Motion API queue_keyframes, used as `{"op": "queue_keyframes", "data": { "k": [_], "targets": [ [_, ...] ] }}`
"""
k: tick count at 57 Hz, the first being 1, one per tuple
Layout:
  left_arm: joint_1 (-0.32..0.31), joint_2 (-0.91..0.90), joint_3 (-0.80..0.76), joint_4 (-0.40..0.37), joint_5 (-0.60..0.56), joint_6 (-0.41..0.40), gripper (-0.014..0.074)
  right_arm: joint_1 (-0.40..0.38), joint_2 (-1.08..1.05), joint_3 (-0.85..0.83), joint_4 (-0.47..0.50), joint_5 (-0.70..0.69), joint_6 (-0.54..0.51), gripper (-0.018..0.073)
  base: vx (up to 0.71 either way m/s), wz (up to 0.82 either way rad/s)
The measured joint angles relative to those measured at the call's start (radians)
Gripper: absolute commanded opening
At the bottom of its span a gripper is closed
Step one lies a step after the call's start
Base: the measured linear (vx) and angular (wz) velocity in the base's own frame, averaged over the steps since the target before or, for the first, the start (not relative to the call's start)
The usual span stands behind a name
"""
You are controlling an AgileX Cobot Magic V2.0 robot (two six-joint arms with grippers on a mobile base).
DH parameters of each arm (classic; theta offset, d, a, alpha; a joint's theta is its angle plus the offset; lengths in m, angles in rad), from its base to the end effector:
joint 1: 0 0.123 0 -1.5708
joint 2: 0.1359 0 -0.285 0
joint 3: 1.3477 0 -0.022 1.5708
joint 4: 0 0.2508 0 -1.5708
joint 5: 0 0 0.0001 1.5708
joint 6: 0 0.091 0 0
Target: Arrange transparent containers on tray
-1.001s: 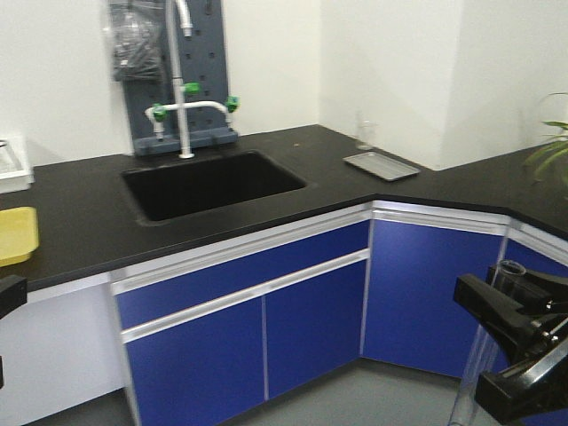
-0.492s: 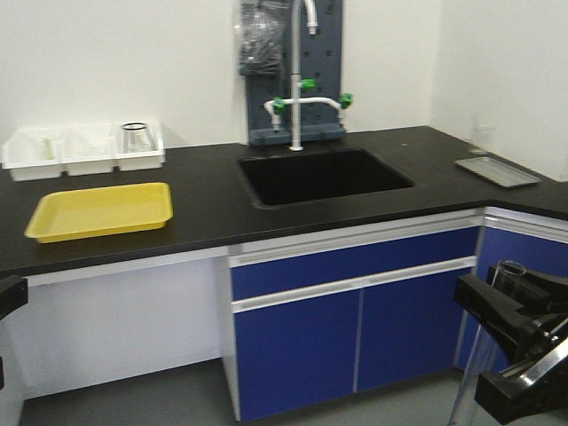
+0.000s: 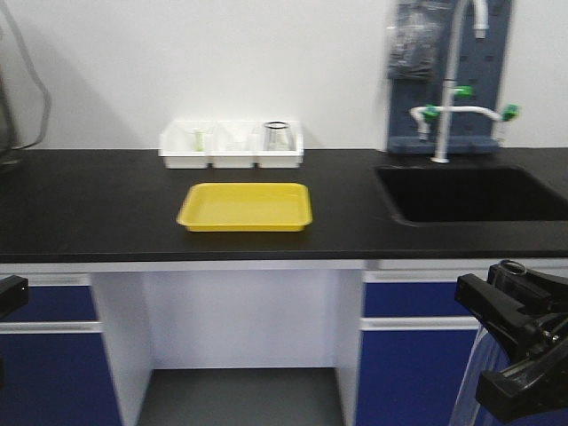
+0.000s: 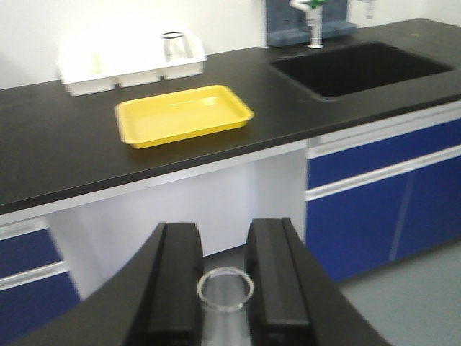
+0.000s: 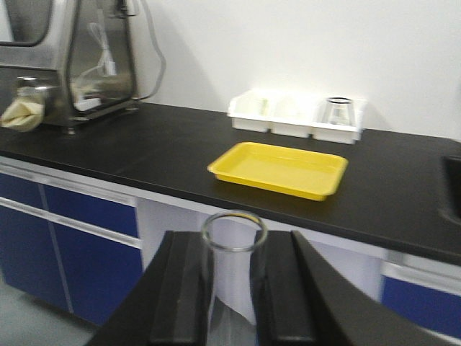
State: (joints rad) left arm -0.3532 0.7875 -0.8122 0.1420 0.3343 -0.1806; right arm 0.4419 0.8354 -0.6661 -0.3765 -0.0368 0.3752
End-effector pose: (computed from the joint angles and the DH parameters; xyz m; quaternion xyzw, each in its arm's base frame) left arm 0.1550 -0.0526 0.3803 0.1048 0.7731 -0.1063 0.6165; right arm 0.1639 0.0788 0.3552 -0.1636 0.7051 0.1556 0.6722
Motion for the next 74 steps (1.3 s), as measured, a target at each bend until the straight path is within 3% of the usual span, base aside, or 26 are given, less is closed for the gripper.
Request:
{"op": "queue_keyframes", "data": {
  "k": [27, 74],
  "targets": [
    [0.0, -0.001, 0.0, 0.0, 0.0, 0.0, -0.0006, 0.0, 0.0, 0.0, 0.0, 0.0, 0.0, -0.0011, 0.25, 0.38],
    [0.0, 0.0, 0.0, 0.0, 0.0, 0.0, -0.0006, 0.0, 0.0, 0.0, 0.0, 0.0, 0.0, -0.0011, 0.38, -0.22]
  ]
}}
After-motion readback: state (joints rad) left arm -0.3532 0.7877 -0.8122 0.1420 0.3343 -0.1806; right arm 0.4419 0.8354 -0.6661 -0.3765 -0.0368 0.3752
